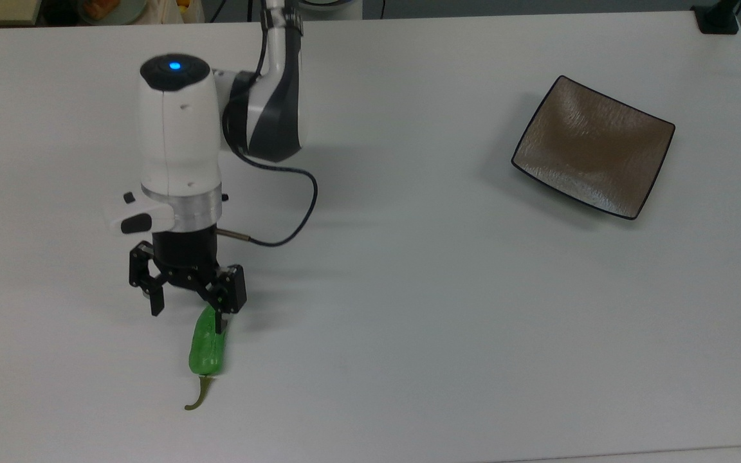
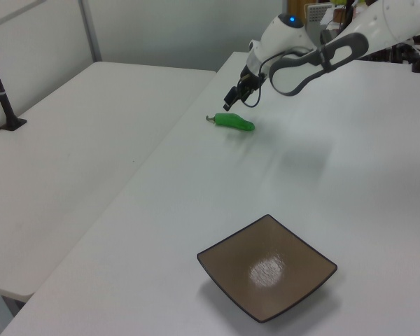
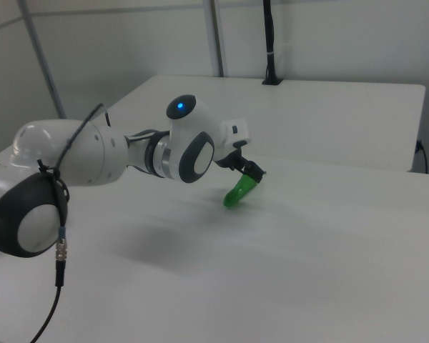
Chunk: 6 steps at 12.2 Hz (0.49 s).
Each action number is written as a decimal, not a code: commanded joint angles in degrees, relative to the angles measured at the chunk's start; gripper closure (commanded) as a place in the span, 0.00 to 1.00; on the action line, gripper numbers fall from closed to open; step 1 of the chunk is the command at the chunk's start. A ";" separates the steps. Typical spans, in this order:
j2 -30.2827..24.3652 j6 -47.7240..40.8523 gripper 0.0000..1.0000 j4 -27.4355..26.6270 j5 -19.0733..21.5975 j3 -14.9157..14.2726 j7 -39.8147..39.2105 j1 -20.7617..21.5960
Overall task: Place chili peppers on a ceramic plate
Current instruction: 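Close the gripper around the green chili pepper's body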
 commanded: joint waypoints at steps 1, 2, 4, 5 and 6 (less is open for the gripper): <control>5.38 0.95 0.00 5.49 -1.14 0.04 3.52 0.47; 5.99 2.43 0.00 5.41 -1.14 0.30 3.61 0.47; 6.61 2.71 0.01 5.41 -1.23 0.48 5.53 1.00; 6.62 2.71 0.28 5.41 -1.15 0.57 5.89 1.26; 6.62 2.71 0.46 5.32 -1.14 0.66 5.90 1.26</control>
